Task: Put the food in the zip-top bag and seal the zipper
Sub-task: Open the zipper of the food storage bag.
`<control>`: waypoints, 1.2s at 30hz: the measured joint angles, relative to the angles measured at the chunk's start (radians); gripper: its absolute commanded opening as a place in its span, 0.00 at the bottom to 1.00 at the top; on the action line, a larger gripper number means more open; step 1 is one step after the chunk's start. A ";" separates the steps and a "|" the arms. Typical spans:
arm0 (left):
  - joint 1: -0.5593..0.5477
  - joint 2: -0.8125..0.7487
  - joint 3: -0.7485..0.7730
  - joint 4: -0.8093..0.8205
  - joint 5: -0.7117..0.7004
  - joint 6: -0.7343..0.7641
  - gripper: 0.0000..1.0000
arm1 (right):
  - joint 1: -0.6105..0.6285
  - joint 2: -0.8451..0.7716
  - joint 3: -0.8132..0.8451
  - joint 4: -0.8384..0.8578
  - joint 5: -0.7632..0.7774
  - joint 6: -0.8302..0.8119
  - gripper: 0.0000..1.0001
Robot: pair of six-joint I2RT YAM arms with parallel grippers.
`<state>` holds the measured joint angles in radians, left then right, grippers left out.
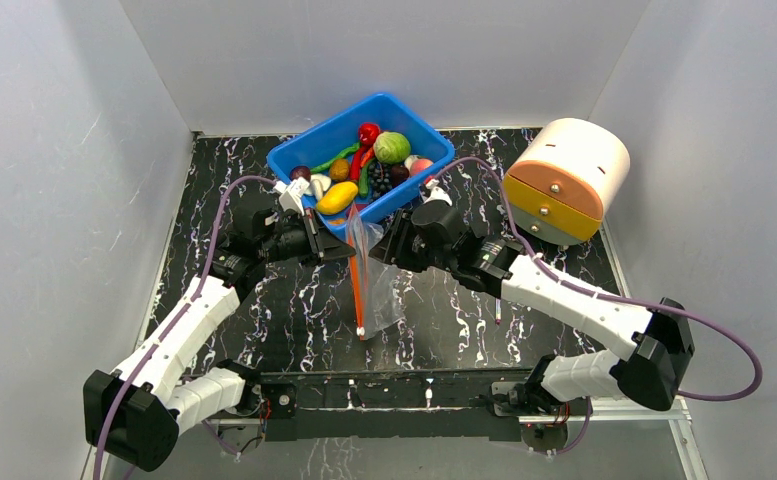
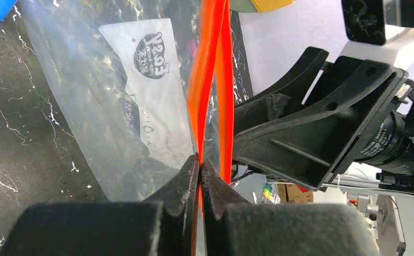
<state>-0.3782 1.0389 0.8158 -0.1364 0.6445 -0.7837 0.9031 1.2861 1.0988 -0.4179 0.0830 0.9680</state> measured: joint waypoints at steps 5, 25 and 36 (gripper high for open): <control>-0.002 0.000 0.000 0.007 0.000 -0.009 0.00 | 0.005 0.001 0.001 0.002 -0.021 0.002 0.41; -0.003 -0.008 0.000 -0.011 -0.005 -0.010 0.00 | 0.080 0.090 0.111 -0.135 0.122 -0.044 0.34; -0.003 -0.008 0.056 -0.088 -0.006 0.018 0.00 | 0.080 0.123 0.193 -0.272 0.320 -0.143 0.00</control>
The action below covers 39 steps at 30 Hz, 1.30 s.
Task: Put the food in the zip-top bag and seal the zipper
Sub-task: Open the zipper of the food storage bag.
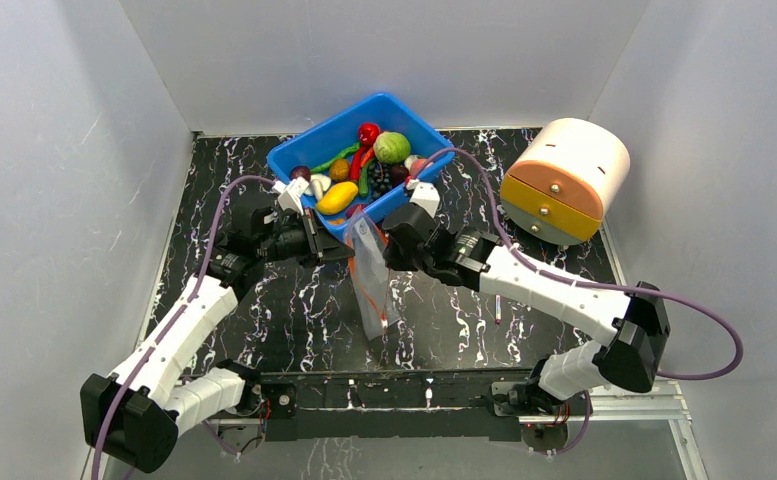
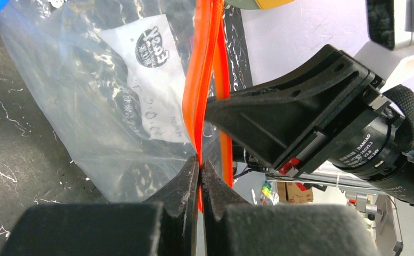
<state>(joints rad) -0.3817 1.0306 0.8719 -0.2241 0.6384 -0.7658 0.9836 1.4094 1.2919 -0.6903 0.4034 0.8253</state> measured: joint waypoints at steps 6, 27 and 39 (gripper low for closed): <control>0.000 0.010 0.098 -0.034 -0.001 0.032 0.00 | 0.000 -0.071 0.151 -0.208 0.189 -0.018 0.00; -0.042 0.098 0.049 0.181 0.117 0.040 0.83 | 0.003 -0.178 0.040 -0.022 0.179 -0.035 0.00; -0.126 0.140 0.070 0.174 0.059 0.086 0.89 | 0.003 -0.069 0.040 0.063 0.143 -0.039 0.00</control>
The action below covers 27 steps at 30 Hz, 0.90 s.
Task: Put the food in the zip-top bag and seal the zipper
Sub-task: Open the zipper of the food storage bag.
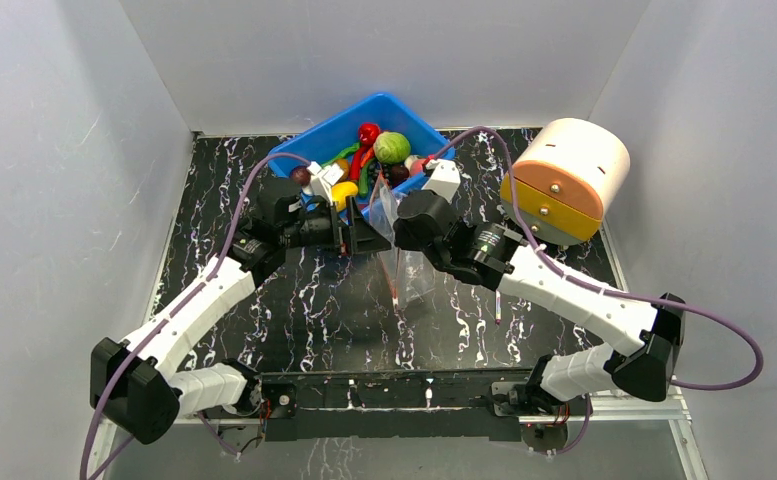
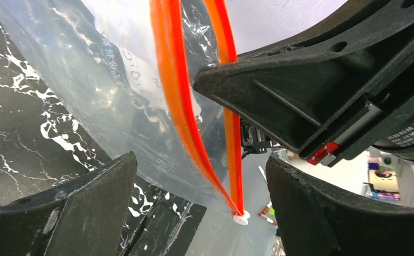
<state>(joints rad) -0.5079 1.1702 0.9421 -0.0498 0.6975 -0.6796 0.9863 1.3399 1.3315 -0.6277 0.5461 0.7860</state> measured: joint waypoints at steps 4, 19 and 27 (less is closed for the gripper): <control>-0.023 0.013 0.048 -0.076 -0.094 0.040 0.77 | 0.000 -0.001 0.000 0.027 -0.004 0.000 0.00; -0.037 0.059 0.128 -0.373 -0.552 0.150 0.00 | -0.006 -0.068 0.042 -0.269 0.203 0.028 0.00; -0.050 0.058 0.125 -0.336 -0.478 0.126 0.15 | -0.006 -0.100 0.014 -0.295 0.203 0.039 0.00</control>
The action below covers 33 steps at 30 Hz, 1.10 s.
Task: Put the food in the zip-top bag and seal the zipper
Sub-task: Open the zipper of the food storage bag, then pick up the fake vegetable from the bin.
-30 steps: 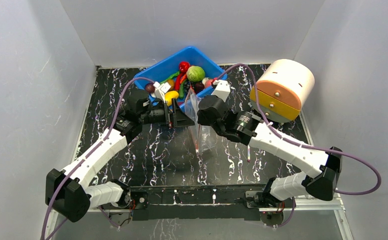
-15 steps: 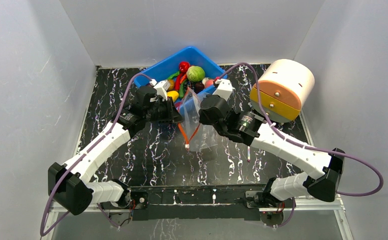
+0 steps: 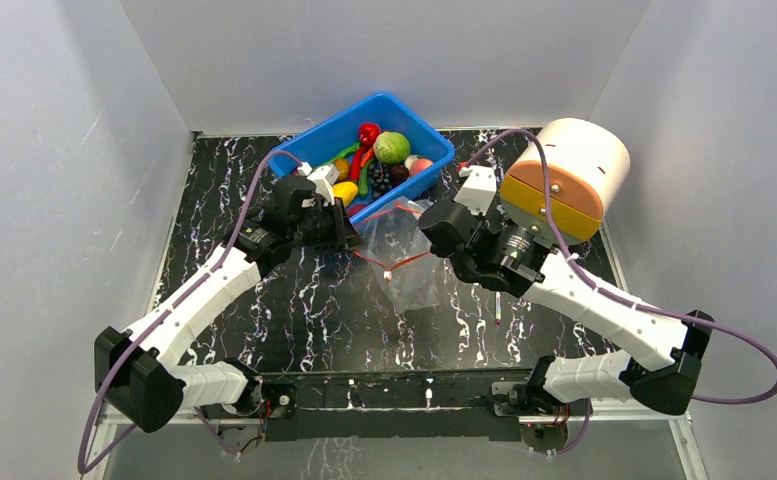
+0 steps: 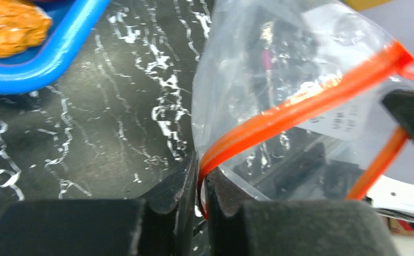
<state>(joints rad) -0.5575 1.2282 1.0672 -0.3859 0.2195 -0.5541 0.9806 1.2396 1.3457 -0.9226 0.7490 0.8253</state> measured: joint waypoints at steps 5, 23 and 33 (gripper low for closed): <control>0.003 0.007 -0.002 0.071 0.117 -0.035 0.45 | -0.001 -0.029 -0.061 0.057 -0.025 -0.027 0.00; 0.018 0.171 0.266 0.001 -0.020 0.042 0.91 | -0.071 -0.024 -0.050 0.017 0.002 -0.105 0.00; 0.174 0.492 0.425 -0.012 -0.083 0.151 0.78 | -0.165 -0.023 -0.086 0.121 -0.154 -0.186 0.00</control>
<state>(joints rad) -0.3832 1.7199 1.4921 -0.3981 0.1368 -0.4034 0.8154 1.2163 1.2594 -0.8021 0.5945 0.6392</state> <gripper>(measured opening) 0.781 0.009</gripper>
